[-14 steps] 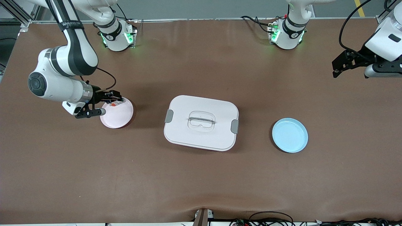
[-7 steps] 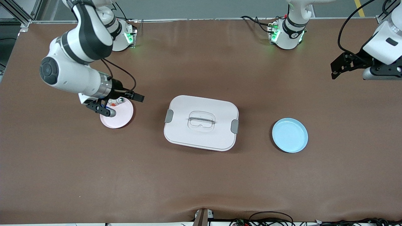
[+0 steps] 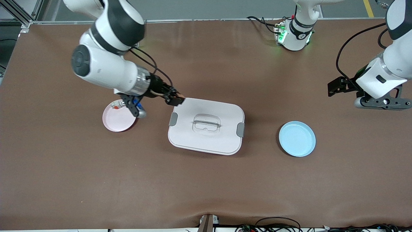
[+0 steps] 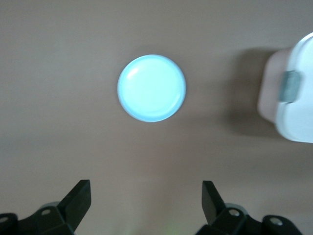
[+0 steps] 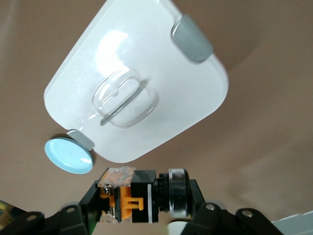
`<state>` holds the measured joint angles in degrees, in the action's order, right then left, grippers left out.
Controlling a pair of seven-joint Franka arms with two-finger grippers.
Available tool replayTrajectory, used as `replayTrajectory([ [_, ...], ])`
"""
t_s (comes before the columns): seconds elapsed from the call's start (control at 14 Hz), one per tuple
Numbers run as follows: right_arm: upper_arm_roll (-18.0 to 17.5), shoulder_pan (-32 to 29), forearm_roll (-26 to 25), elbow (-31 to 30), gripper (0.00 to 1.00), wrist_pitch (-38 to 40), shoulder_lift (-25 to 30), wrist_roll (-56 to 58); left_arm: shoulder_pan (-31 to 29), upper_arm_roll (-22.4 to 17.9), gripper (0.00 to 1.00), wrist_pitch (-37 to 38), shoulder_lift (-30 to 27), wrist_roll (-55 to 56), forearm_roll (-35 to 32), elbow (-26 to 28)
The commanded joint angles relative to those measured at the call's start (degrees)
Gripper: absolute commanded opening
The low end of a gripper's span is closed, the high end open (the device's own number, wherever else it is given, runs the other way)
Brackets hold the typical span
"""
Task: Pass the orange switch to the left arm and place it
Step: 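Lift the switch with the right gripper while the left gripper approaches, then grasp the switch with the left gripper above the white box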
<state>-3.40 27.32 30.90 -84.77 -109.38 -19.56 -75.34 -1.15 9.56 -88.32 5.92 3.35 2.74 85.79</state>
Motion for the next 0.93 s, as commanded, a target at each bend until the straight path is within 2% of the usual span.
replayTrajectory([
  [0.0, 0.5, 3.5, 1.1, 17.3, 0.0, -1.3, -12.7, -14.7, -0.3, 0.3, 1.0, 1.1, -0.4, 0.0, 10.8, -2.1],
  [0.07, 0.5, 4.1, 1.3, 20.5, 0.0, -3.3, -15.5, -19.6, 0.1, 0.4, 1.0, 1.1, -0.3, 0.1, 14.5, -2.0],
  [0.14, 0.4, 4.8, 1.8, 21.9, 0.0, -5.3, -16.8, -23.3, 0.6, 0.8, 1.0, 0.8, 0.0, 0.1, 15.1, -2.0],
  [0.28, 0.3, 5.5, 4.9, 22.0, 0.0, -10.8, -17.1, -28.1, 2.9, 2.3, 1.0, -1.5, 0.5, 0.3, 15.7, -2.0],
  [0.43, 0.4, 6.9, 8.1, 22.2, 0.0, -14.8, -17.2, -31.9, 5.6, 3.1, 1.0, -7.5, 2.4, -0.1, 16.1, -1.7],
  [0.5, 0.3, 7.4, 8.2, 22.6, 0.0, -17.0, -17.2, -35.0, 6.8, 3.3, 1.0, -10.2, 3.6, 0.8, 16.4, -1.8],
  [0.71, 0.2, 9.8, 8.1, 27.5, 0.0, -20.2, -19.5, -43.2, 8.4, 3.4, 1.0, -17.2, 7.8, 7.3, 23.7, -1.9],
  [0.85, 0.6, 11.8, 7.9, 27.6, 0.0, -23.5, -19.8, -44.4, 11.0, 3.3, 1.0, -20.3, 9.0, 11.3, 24.1, -2.0],
])
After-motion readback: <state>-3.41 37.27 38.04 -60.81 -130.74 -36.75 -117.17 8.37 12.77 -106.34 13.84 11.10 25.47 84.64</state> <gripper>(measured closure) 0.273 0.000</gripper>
